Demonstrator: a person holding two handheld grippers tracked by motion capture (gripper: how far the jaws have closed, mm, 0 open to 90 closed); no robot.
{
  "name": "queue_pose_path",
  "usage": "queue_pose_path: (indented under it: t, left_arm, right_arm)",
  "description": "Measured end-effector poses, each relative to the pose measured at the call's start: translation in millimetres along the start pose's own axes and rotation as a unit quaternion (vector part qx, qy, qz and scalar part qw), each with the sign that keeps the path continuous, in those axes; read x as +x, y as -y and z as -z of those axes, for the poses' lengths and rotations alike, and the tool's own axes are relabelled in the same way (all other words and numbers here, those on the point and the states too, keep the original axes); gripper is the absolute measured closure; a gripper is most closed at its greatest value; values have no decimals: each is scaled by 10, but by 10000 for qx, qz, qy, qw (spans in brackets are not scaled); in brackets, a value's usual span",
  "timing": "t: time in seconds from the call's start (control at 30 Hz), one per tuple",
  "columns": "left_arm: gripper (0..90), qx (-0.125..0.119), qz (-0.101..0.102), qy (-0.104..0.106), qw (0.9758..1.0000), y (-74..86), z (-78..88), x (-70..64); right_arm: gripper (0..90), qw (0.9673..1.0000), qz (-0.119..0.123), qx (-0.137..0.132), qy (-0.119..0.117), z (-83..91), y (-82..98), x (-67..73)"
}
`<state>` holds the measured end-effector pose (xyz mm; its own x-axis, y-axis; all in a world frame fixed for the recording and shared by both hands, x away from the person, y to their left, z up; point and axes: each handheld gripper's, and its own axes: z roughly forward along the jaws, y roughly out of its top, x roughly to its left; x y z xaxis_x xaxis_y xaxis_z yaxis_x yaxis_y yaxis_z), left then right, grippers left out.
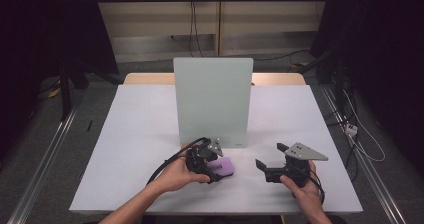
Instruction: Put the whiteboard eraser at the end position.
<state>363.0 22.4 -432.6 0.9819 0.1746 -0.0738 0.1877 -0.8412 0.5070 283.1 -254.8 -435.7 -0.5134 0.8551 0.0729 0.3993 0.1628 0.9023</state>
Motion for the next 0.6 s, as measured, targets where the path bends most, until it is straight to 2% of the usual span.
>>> queue_pose_path:
  t: [0.03, 0.07, 0.17, 0.2, 0.23, 0.33, 0.37, 0.43, 0.47, 0.6]
  left_arm:
    - [288, 40, -2, 6, 10000, -7, 9, -3]
    - [266, -46, 21, -34, 10000, -4, -1, -10]
    - [183, -72, 83, -123, 9999, -4, 12, 0]
    - [167, 3, 144, -406, 9991, -7, 31, -11]
    - [149, -203, 200, -310, 9991, 11, 18, 7]
    - [137, -224, 242, -145, 9994, 22, 40, 28]
    - [124, -197, 302, -371, 9987, 14, 50, 2]
    - [83, -322, 301, -323, 9985, 17, 53, 0]
    - [79, -404, 277, -187, 9986, 19, 58, 8]
    - [69, -519, 267, -200, 9981, 20, 81, -12]
  right_arm:
    - [43, 10000, -16, -3, 11, 4, 0, 1]
    - [43, 10000, -19, -9, 17, 8, 1, 0]
    - [42, 10000, -47, -20, 35, 20, 2, -7]
    - [42, 10000, -49, -21, 40, 19, 1, -7]
    - [42, 10000, -48, -17, 38, 18, 1, -6]
    - [42, 10000, -14, -16, 27, 14, -2, 4]
    - [42, 10000, -2, -8, 15, 14, -1, 4]
    - [42, 10000, -13, -14, 19, 14, -2, 7]
    - [42, 10000, -8, -19, 25, 12, -2, 4]
    - [42, 10000, -5, -13, 49, 8, -4, -5]
